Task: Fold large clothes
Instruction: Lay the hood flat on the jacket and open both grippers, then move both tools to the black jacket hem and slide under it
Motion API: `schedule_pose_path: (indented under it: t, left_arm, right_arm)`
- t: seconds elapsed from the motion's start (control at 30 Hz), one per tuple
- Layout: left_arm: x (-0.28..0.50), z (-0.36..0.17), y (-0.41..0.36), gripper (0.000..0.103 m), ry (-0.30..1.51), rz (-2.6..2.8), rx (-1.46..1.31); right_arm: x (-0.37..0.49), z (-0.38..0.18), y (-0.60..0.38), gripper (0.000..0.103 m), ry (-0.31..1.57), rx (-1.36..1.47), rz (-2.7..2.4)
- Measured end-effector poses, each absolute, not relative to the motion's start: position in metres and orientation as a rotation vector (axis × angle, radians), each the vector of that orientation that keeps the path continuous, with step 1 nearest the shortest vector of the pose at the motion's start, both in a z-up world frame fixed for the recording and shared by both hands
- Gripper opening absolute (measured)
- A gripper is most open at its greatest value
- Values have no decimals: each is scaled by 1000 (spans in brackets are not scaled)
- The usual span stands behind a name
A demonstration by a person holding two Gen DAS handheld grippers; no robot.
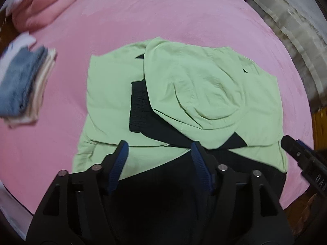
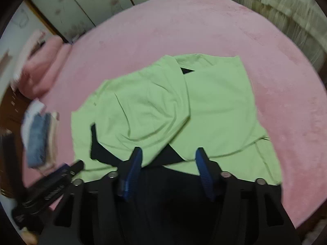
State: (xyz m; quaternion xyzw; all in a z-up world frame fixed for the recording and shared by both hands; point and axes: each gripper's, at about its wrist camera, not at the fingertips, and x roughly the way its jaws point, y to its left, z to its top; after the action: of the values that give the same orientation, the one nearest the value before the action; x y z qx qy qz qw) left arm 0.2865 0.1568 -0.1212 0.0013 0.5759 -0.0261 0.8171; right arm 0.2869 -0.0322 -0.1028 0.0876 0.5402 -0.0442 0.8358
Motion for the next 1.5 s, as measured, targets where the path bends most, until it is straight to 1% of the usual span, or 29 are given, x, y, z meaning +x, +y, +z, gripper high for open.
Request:
schedule_pose_path:
  t: [0.03, 0.1, 0.2, 0.37, 0.5, 0.8, 0.97, 1.17, 1.23, 1.5]
  left_arm:
    - [280, -113, 156, 68, 1221, -59, 15]
    - [270, -107, 156, 69, 1216, -65, 31]
    - [252, -95, 158, 69, 1221, -65, 26]
    - [231, -98, 155, 70, 1226, -52, 40]
    - [207, -94, 153, 70, 1227, -28, 67]
    - [143, -67, 159, 70, 1232, -39, 3]
    - [101, -56, 163, 70, 1201, -30, -24]
    - [53, -62, 181, 70, 1212, -25, -79]
    - [40, -68, 189, 70, 1223, 16, -58]
    - [8, -116, 234, 70, 1326, 145, -33]
  right_arm:
    - [268, -82, -59, 79, 1142, 156, -98]
    - [254, -76, -54, 82, 1140, 105, -100]
    - [237, -72, -50, 83, 1165, 64, -91]
    - [216, -77, -51, 83, 1204, 107, -87]
    - [198, -74, -52, 83, 1200, 96, -77]
    - [137, -37, -60, 85, 1155, 96, -63]
    - [94, -25, -63, 86, 1133, 113, -78]
    - [46, -38, -65, 87, 1178, 113, -95]
    - [32, -44, -65, 87, 1195, 102, -96]
    - [-3, -76, -77, 87, 1259, 44, -111]
